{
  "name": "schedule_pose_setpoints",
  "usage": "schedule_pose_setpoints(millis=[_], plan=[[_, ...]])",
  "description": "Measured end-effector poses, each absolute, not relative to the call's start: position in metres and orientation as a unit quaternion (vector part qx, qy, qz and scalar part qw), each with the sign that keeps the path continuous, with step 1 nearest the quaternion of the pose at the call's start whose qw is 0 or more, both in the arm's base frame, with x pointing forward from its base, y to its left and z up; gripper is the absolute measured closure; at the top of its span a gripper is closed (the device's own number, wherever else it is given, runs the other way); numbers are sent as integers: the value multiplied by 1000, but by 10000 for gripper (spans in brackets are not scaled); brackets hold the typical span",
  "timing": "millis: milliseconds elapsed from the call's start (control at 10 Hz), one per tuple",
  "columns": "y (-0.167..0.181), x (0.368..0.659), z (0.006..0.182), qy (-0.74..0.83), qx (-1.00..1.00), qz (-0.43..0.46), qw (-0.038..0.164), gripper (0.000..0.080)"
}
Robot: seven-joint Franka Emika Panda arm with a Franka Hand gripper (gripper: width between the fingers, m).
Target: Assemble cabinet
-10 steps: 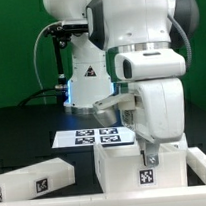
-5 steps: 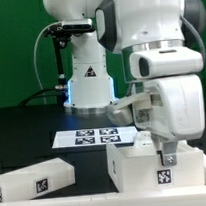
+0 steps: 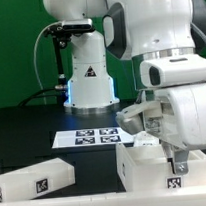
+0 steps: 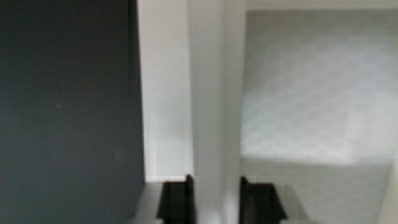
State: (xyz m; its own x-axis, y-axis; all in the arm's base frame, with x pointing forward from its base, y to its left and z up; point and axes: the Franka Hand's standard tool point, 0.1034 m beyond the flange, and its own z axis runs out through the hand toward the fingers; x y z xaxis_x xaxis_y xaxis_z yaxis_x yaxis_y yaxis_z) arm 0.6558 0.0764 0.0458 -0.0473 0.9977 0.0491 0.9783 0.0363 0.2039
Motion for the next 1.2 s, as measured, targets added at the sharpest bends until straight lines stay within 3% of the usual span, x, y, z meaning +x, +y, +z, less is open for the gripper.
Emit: schedule_pose_setpoints(millis=[800,1100,1200], plan=[[80,658,45,711,697,81,43,689],[79,658,45,710,698,81,43,303],[80,659,49,696,712,84,43,303]])
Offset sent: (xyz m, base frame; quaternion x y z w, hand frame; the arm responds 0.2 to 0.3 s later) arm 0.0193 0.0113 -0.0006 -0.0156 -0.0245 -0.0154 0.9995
